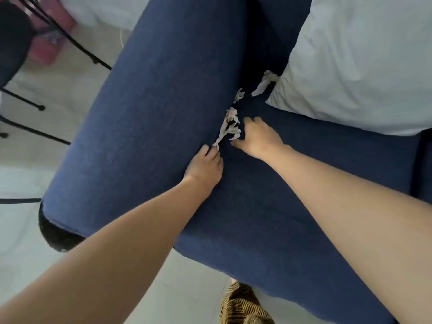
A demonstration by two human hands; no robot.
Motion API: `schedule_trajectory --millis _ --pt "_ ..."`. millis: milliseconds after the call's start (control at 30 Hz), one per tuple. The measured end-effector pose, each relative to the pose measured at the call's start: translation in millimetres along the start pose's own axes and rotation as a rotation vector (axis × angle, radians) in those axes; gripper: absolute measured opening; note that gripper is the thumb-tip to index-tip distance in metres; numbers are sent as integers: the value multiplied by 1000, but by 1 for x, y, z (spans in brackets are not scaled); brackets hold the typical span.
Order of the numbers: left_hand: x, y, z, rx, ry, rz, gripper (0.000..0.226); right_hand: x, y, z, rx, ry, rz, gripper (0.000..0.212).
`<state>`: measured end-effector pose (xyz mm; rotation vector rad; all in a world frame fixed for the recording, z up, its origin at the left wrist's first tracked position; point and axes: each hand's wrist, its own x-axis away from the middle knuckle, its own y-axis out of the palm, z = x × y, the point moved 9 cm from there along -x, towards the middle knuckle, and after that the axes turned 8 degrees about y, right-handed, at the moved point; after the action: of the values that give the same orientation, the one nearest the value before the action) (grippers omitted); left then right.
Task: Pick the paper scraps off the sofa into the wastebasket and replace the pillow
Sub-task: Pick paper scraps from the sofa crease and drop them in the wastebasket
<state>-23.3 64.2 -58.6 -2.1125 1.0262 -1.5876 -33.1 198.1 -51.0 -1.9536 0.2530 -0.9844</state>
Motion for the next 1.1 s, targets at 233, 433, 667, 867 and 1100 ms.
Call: schedule_trajectory --millis 233,433,667,867,1100 --pt "-24 16 5 -60 -75 -4 63 -43 32 -9 -3 88 -90 118" --pt "-31 29 13 -83 -70 -73 43 -67 43 -27 90 74 -55 98" --pt "-30 28 23 -73 4 -83 35 -67 36 -29 52 27 31 19" --pt "-22 24 18 69 -65 -39 28 -69 25 -11 -199 80 -11 25" --pt "13 -13 -6 385 -136 105 27 -32 -40 3 -288 49 66 25"
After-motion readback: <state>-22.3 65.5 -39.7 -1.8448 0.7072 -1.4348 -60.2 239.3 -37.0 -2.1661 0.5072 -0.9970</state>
